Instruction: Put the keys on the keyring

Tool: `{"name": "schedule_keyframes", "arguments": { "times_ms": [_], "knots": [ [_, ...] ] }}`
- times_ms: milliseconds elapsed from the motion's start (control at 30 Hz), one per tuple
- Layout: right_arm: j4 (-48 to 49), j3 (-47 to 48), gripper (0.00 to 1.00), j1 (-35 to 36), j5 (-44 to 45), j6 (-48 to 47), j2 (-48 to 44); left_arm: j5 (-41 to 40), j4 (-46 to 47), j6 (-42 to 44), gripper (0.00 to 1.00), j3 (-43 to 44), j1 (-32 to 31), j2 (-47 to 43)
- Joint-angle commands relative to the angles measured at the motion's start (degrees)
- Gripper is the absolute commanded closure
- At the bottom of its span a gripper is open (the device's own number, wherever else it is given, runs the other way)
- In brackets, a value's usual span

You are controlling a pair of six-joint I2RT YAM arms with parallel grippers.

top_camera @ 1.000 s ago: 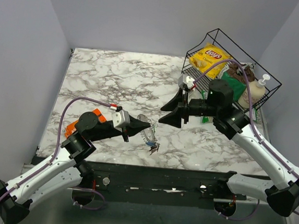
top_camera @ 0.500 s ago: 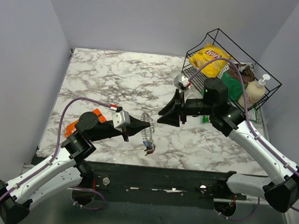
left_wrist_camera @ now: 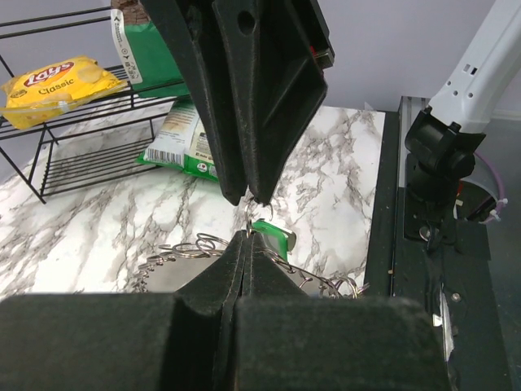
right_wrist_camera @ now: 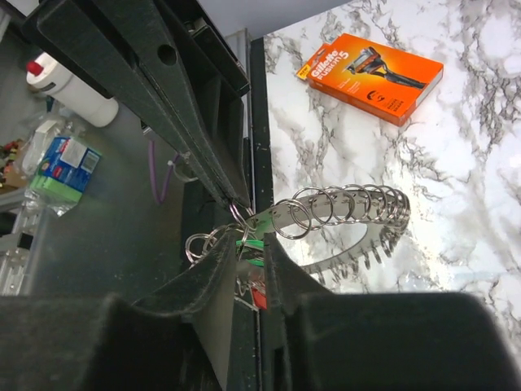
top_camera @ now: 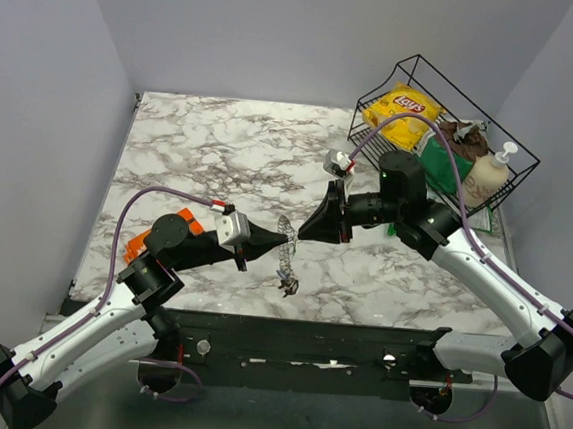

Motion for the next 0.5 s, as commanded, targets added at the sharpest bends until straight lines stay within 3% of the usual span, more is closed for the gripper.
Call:
{"name": "schedule_keyframes", "arguments": {
  "times_ms": [0, 267, 467],
  "knots": [
    [-0.8, 0.5, 0.81, 0.3, -1.5, 0.0, -0.2, -1.4, 2.4, 0.8, 1.00, 0.6, -0.1, -1.0],
    [-1.0, 0.0, 0.96, 0.4, -2.2, -1.0, -0.7, -1.7, 2.8, 0.5, 1.00, 0.6, -0.1, -0.9],
    [-1.0, -0.6, 0.99, 0.4, -2.4, -1.5, -0.8, -2.0, 3.0, 0.5, 1.00, 0.9, -0.1, -0.6]
  ]
}}
